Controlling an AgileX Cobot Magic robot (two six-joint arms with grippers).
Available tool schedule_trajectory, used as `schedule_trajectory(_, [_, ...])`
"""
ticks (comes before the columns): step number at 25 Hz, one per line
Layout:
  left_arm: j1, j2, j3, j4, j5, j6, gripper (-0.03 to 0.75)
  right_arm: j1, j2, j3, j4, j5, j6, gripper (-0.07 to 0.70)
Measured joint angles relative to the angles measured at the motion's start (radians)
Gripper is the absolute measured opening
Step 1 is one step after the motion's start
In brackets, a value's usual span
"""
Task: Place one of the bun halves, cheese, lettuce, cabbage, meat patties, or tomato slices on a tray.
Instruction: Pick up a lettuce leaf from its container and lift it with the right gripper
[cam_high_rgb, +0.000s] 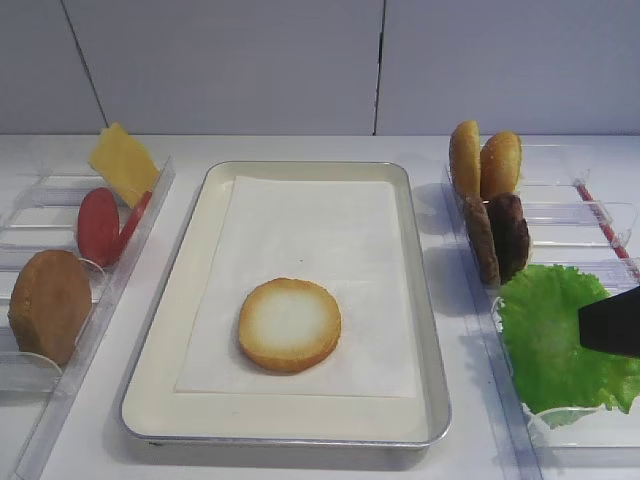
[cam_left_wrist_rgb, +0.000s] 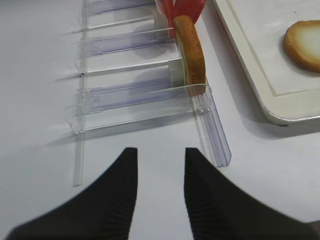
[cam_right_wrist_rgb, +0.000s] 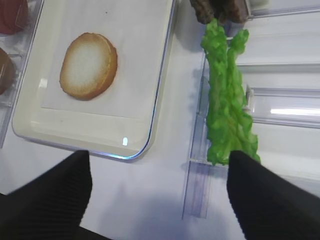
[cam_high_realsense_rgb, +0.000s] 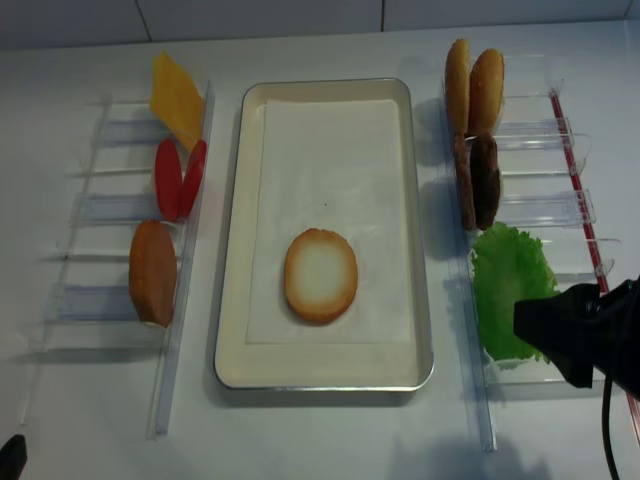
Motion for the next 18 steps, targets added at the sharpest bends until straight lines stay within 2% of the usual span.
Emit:
schedule_trajectory(10, [0.000,0.000,0.000,0.000,0.000,0.000,0.215,0.007,0.001,0.006,0.007,0.000,0.007,0.566])
schedule_trajectory(18, [0.000,0.000,0.000,0.000,0.000,0.000,0.215,0.025,0.002,0.072,0.014,-0.080,-0.008,0.563])
